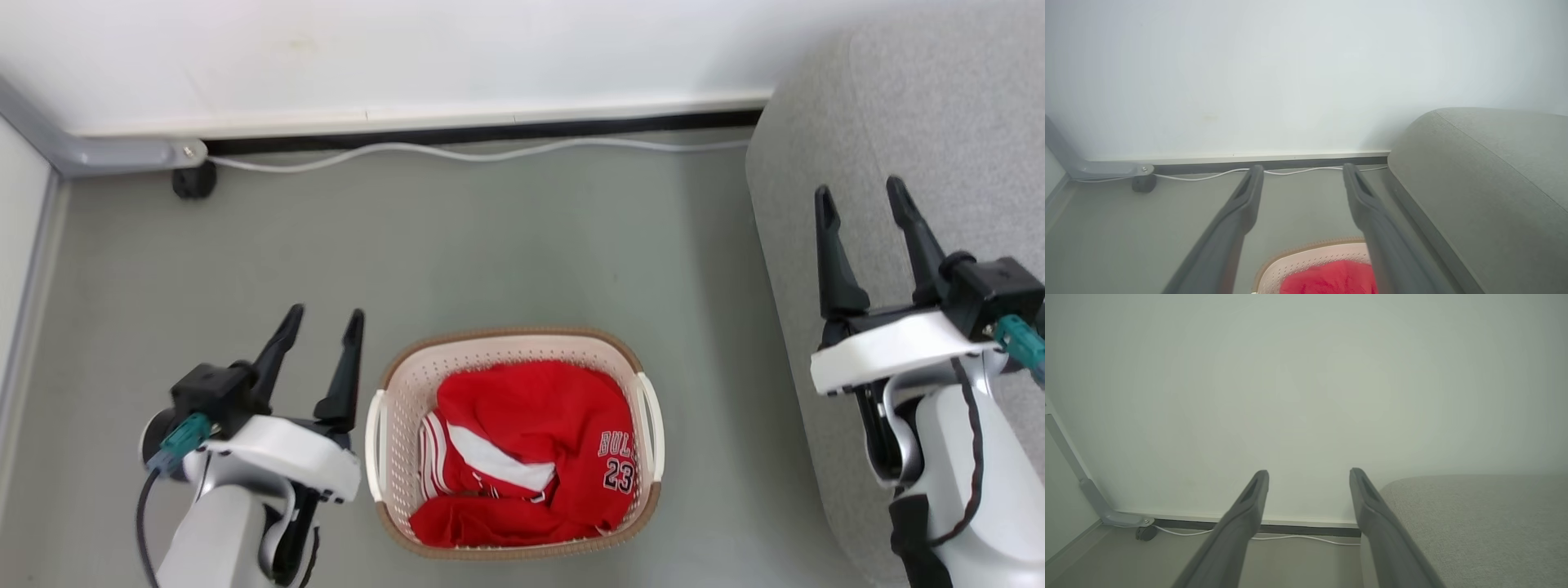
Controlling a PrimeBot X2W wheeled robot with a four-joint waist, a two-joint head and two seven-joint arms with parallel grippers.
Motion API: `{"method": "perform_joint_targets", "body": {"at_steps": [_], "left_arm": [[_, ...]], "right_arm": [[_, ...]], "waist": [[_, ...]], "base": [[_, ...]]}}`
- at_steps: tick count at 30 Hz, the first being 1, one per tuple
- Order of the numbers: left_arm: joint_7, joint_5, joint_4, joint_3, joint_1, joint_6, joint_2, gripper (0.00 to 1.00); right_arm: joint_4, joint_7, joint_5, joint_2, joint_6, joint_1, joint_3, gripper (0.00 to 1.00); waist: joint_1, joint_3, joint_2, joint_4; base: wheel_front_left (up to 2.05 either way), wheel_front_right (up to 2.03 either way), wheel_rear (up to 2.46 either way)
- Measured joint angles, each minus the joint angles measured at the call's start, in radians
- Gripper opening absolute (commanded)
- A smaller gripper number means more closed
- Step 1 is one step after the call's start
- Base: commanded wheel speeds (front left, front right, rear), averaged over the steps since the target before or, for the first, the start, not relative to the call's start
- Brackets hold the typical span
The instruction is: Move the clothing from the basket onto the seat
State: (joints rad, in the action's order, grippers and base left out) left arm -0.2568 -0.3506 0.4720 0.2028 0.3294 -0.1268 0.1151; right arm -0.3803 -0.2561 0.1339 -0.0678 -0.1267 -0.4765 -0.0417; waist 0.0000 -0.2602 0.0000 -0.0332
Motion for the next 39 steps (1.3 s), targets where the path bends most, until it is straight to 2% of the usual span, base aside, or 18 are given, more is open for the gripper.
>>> {"method": "perform_joint_targets", "body": {"at_steps": [10,18,29,39], "left_arm": [[0.0,0.091,-0.099,-0.204,-0.113,0.0,-0.018,1.0],[0.0,0.13,-0.162,-0.283,-0.214,0.0,-0.03,1.0],[0.0,0.157,-0.197,-0.319,-0.3,0.0,-0.048,1.0],[0.0,0.174,-0.197,-0.318,-0.307,0.0,-0.06,1.0]], "right_arm": [[0.017,0.0,0.017,-0.003,0.0,0.122,0.0,1.0],[0.047,0.0,0.02,-0.003,0.0,0.213,-0.002,1.0],[0.044,0.0,0.026,0.0,0.0,0.273,-0.012,1.0],[0.043,0.0,0.035,0.005,0.0,0.277,-0.017,1.0]], "waist": [[0.0,0.114,0.0,0.024],[0.0,0.169,0.0,0.032],[0.0,0.222,0.0,0.026],[0.0,0.212,0.0,0.024]], "base": [[0.0,0.0,0.0],[0.0,0.0,0.0],[0.0,0.0,0.0],[0.0,0.0,0.0]]}}
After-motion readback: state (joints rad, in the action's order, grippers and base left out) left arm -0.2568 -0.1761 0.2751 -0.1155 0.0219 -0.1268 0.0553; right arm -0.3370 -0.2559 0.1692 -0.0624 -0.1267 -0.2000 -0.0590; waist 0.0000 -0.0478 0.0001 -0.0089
